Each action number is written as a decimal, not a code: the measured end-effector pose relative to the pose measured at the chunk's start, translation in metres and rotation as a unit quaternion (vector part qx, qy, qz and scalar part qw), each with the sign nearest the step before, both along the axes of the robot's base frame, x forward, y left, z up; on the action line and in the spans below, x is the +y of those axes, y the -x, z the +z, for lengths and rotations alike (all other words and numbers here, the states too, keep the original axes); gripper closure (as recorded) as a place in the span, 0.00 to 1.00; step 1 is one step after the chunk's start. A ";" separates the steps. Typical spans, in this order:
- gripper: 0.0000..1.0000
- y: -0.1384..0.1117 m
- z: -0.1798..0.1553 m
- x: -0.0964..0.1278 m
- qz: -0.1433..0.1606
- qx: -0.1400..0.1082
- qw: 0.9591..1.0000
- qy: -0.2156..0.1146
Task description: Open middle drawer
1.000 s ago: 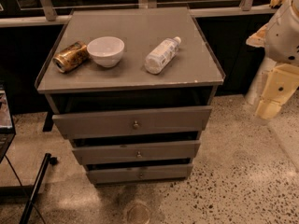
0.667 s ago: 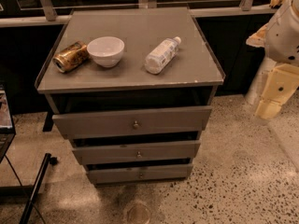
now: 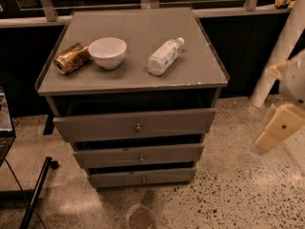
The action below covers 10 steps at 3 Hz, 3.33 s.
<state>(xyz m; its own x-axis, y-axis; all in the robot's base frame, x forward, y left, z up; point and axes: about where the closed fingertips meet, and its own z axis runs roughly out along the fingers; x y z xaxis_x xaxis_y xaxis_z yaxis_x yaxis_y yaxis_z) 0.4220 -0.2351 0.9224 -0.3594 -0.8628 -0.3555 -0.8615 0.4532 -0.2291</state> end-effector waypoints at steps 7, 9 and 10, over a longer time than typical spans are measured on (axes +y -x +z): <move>1.00 -0.048 -0.135 -0.020 -0.141 -0.032 0.983 -0.114; 1.00 -0.023 -0.238 0.006 -0.173 -0.050 0.961 -0.210; 1.00 -0.057 -0.263 0.002 -0.190 -0.115 0.938 -0.266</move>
Offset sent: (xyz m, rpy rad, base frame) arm 0.1110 -0.0337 -0.1817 0.3217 -0.1746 -0.4050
